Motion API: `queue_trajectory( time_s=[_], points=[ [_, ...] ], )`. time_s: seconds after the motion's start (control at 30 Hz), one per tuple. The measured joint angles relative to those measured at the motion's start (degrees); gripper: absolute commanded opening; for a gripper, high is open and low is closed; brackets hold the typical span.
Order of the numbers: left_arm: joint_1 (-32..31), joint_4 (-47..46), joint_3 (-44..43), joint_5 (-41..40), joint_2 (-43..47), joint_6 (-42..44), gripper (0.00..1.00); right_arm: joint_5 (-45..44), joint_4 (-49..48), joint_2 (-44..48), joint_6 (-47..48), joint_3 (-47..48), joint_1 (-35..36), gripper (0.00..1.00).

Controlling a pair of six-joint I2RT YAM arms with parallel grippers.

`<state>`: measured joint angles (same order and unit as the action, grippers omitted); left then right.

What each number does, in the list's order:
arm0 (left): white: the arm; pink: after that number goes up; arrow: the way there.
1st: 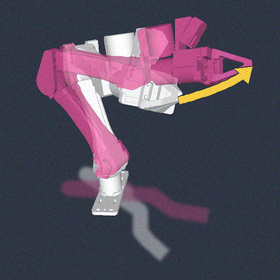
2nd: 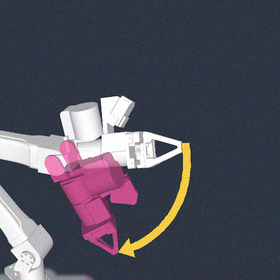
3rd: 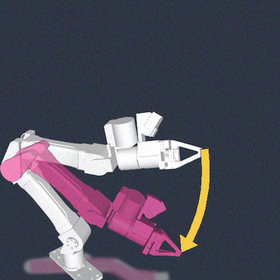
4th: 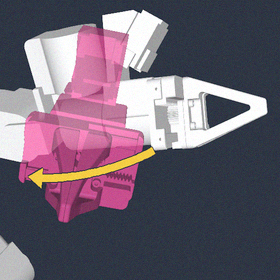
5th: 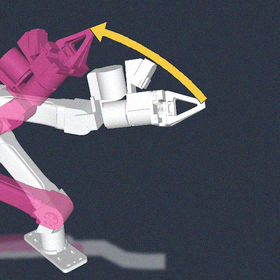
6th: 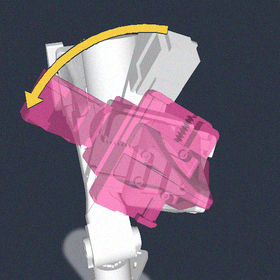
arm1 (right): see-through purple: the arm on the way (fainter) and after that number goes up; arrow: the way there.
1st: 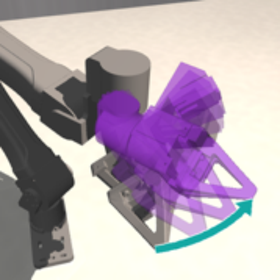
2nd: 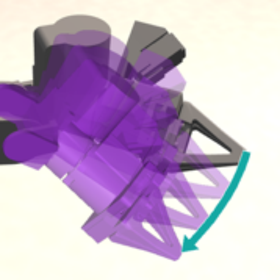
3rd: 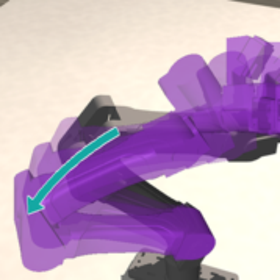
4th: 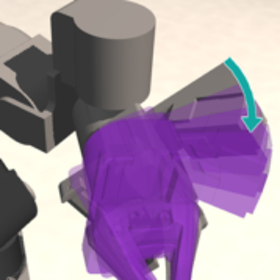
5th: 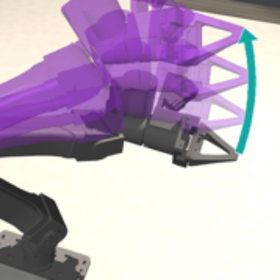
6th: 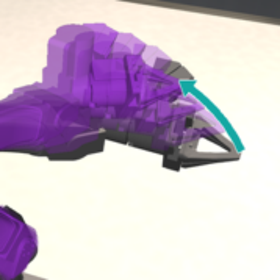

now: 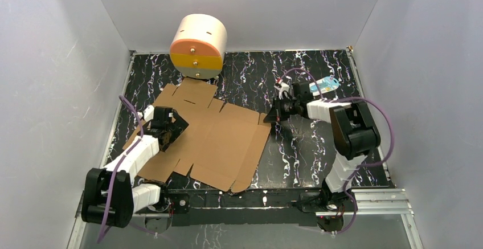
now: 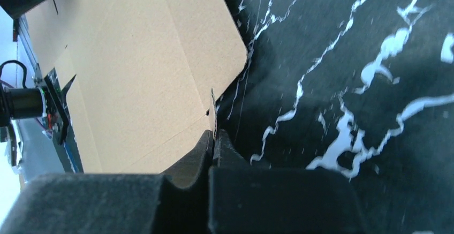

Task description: Fold the paper box

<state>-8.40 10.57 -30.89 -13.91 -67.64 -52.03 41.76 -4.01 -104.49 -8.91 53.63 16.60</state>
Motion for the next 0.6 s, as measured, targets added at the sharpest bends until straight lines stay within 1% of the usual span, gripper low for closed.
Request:
queue_trajectory(
  time_s=[0.17,0.33,0.47,0.6],
  points=[
    [0.0,3.3,0.0,-0.2,6.3,0.4,0.98,-3.8,3.7,9.8,-1.3,-5.1,-0.1,0.0],
    [0.0,6.4,-0.7,-0.5,12.3,1.0,0.98,-9.0,7.8,22.8,-5.0,-11.7,-0.1,0.0],
    [0.0,7.9,-0.8,-0.7,15.8,1.2,0.98,-17.0,13.0,35.1,-10.0,-17.1,0.0,0.0],
    [0.0,7.9,-0.8,-0.6,16.9,1.3,0.98,-25.0,17.4,47.7,-15.6,-21.6,0.1,0.0]
  ],
)
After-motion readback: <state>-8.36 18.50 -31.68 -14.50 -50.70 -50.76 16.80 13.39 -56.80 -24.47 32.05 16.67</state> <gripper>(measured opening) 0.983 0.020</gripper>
